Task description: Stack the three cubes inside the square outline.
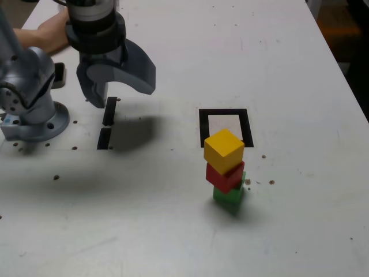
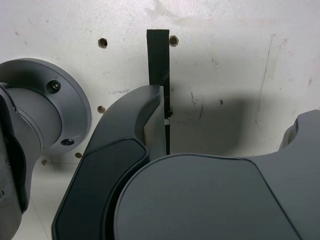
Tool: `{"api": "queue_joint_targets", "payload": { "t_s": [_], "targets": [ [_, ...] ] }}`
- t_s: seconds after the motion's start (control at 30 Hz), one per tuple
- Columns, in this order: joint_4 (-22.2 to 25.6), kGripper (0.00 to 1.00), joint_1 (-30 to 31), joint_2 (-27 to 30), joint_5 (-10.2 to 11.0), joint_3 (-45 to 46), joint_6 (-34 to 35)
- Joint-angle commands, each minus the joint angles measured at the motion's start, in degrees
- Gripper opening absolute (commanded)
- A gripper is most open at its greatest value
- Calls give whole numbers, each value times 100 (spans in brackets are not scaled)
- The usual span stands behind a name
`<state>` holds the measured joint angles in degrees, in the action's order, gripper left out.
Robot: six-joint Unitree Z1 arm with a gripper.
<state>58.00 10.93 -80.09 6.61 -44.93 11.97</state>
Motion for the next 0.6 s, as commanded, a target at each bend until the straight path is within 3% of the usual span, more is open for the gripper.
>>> {"api": "queue_joint_targets", "payload": {
  "t_s": [0.0, 0.17, 0.4, 0.57],
  "targets": [
    [-15, 92, -11, 40, -17, 15, -9],
    [-12, 92, -11, 4, -104, 35, -17],
    [240, 91, -12, -137, -455, -109, -104],
    [527, 91, -10, -115, -475, -333, -140]
  ]
}}
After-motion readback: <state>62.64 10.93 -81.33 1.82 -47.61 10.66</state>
